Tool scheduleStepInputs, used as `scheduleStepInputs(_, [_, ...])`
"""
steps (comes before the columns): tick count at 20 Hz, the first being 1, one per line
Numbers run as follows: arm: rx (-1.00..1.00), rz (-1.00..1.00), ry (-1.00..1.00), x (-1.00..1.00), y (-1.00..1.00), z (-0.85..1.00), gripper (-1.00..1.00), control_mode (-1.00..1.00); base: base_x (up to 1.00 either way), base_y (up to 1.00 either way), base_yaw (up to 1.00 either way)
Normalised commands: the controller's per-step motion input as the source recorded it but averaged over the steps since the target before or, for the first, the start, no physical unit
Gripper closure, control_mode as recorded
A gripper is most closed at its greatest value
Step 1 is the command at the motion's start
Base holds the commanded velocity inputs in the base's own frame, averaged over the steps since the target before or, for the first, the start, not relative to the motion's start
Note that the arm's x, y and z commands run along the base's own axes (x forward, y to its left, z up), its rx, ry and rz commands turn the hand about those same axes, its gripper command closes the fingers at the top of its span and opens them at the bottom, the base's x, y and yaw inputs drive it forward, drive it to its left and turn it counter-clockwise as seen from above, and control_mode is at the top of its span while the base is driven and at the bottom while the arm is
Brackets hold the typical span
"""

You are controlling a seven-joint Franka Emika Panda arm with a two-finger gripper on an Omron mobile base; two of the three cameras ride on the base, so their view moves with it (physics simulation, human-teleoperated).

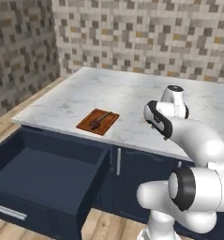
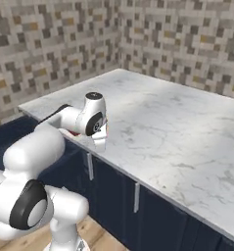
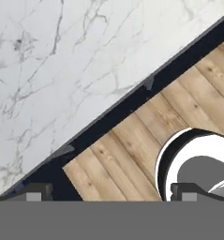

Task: Pick up the knife from the drawer and place it on the cutting board. Then place the meat from the plate to the cutting board.

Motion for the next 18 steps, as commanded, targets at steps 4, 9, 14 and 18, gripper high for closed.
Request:
scheduleStepInputs(4, [0.0,0.0,0.0,0.0,0.0,0.0,-1.0,1.0,-0.15,-0.4,-0.41])
scheduleStepInputs(9, [0.0,0.0,0.0,0.0,0.0,0.0,-1.0,1.0,-0.14,-0.53,-0.38])
scheduleStepInputs(14, [0.0,0.0,0.0,0.0,0.0,0.0,-1.0,1.0,-0.11,-0.53,-0.36])
scheduleStepInputs(18, [0.0,0.0,0.0,0.0,0.0,0.0,-1.0,1.0,-0.06,-0.52,-0.36])
